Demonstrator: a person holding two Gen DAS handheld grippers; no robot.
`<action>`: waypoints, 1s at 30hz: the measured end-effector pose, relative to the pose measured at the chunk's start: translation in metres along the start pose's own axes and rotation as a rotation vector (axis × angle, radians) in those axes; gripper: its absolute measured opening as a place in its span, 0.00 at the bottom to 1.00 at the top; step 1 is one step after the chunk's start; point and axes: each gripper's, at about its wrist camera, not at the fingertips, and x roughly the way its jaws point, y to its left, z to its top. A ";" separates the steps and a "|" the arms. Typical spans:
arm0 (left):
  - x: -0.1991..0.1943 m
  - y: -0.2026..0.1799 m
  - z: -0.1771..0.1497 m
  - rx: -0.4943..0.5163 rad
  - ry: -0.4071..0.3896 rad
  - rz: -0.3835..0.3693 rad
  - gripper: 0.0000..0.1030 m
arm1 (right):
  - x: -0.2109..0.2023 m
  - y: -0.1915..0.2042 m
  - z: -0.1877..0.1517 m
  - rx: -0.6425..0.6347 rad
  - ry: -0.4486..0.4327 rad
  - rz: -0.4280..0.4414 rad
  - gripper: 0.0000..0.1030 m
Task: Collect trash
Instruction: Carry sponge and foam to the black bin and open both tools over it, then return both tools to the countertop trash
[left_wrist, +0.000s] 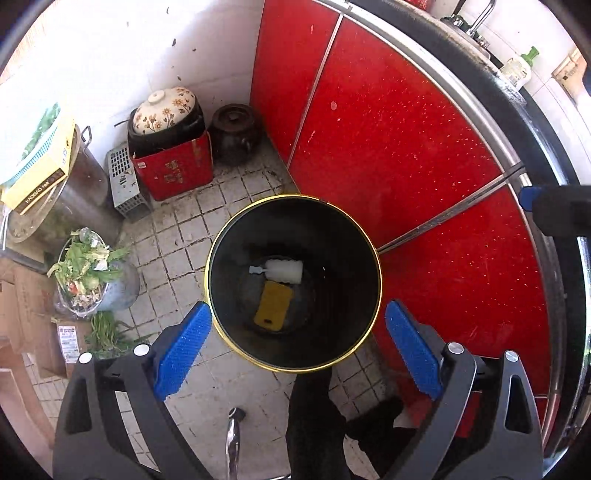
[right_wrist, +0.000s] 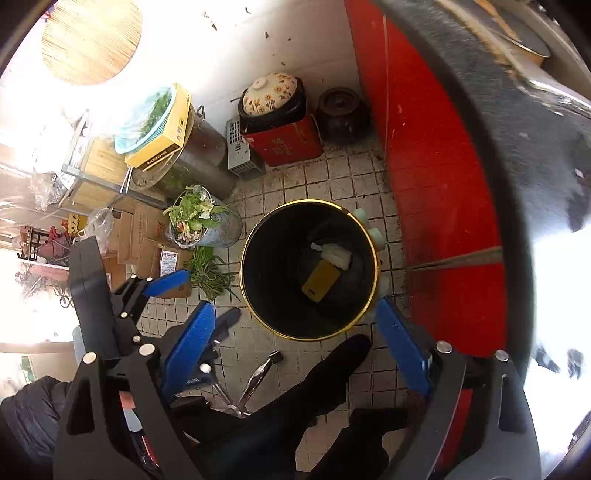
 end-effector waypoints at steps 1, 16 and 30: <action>-0.005 -0.002 0.000 0.003 -0.003 0.005 0.90 | -0.007 -0.001 -0.003 0.002 -0.008 -0.001 0.84; -0.128 -0.191 0.054 0.417 -0.137 -0.082 0.90 | -0.241 -0.119 -0.154 0.323 -0.417 -0.226 0.85; -0.182 -0.527 -0.027 1.037 -0.139 -0.435 0.90 | -0.381 -0.245 -0.465 1.066 -0.647 -0.556 0.85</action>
